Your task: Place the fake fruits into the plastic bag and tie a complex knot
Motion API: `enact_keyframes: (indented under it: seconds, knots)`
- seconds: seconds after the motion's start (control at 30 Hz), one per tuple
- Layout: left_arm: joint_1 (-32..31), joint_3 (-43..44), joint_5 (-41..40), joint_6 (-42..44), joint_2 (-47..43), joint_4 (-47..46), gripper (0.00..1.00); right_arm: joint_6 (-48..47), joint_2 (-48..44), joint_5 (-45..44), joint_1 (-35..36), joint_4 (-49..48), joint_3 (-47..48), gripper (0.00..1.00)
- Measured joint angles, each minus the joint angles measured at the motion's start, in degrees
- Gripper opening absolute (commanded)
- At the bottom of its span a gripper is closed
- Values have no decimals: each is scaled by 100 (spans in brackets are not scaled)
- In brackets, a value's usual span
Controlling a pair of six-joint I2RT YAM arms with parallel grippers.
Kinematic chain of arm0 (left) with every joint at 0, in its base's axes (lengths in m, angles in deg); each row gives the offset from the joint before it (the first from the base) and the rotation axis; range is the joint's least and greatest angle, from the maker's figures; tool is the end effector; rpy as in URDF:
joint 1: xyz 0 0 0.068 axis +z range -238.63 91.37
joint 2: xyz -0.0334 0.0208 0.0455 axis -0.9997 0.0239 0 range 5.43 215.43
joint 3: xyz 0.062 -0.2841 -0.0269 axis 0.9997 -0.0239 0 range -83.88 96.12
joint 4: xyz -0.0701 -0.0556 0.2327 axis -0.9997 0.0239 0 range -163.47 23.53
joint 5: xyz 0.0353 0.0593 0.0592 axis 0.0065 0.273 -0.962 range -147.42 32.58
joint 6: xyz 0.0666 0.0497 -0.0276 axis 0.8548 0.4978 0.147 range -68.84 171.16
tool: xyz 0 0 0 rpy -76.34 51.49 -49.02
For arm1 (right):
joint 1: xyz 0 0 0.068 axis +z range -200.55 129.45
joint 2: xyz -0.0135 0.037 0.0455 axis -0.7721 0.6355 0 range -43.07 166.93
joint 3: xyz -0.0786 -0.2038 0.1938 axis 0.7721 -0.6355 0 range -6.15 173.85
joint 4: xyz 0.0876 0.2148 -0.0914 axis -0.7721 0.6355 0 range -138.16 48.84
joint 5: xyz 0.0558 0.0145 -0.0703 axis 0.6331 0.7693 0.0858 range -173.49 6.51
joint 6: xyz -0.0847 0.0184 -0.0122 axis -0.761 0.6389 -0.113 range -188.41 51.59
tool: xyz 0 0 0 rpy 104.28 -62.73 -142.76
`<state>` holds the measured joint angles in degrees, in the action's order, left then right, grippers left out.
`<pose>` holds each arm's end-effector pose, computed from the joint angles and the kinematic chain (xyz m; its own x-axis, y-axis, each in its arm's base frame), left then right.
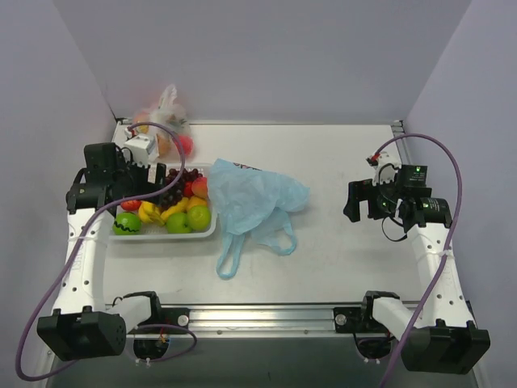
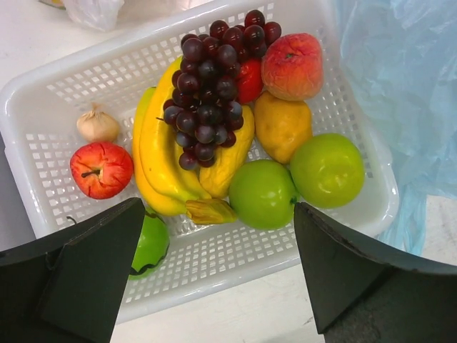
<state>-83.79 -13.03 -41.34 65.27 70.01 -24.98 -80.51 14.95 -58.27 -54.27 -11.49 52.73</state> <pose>0.2332 -0.0018 0.3550 -0.6193 0.1826 -0.7637 0.2828 0.9592 0.0000 0.2194 0.0190 0.3333 -0.5109 -0.1568 -0.8452 -0.4020 0.9127 0.0736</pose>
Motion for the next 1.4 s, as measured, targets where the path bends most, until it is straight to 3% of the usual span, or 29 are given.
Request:
enact_keyframes:
  seconds: [0.17,0.3,0.43,0.53,0.67,0.8,1.17,1.4]
  knots:
    - [-634,7,-59,470,0,-68,97,-33,70,238,66,9,-2,100]
    - [-2022,201,103,1088,85,-79,97,140,188,522,164,-28,-195,100]
    - [-3182,774,393,1458,511,-205,97,697,275,896,195,-450,-728,95]
    - [-3674,1366,745,1508,1180,-428,97,1303,278,1189,197,-1045,-1346,85]
    - [-3847,2190,1126,1244,2341,-765,97,2216,422,1399,332,-2234,-2164,79]
    - [-3845,2848,1283,844,3294,-1005,97,2780,1001,1423,800,-3289,-2404,77]
    - [-3871,4000,1589,487,4601,-1344,97,4017,2439,1513,1620,-5936,-3180,79]
    - [-3939,4151,1620,632,5248,-1401,97,4503,2964,1554,1998,-7003,-3206,65]
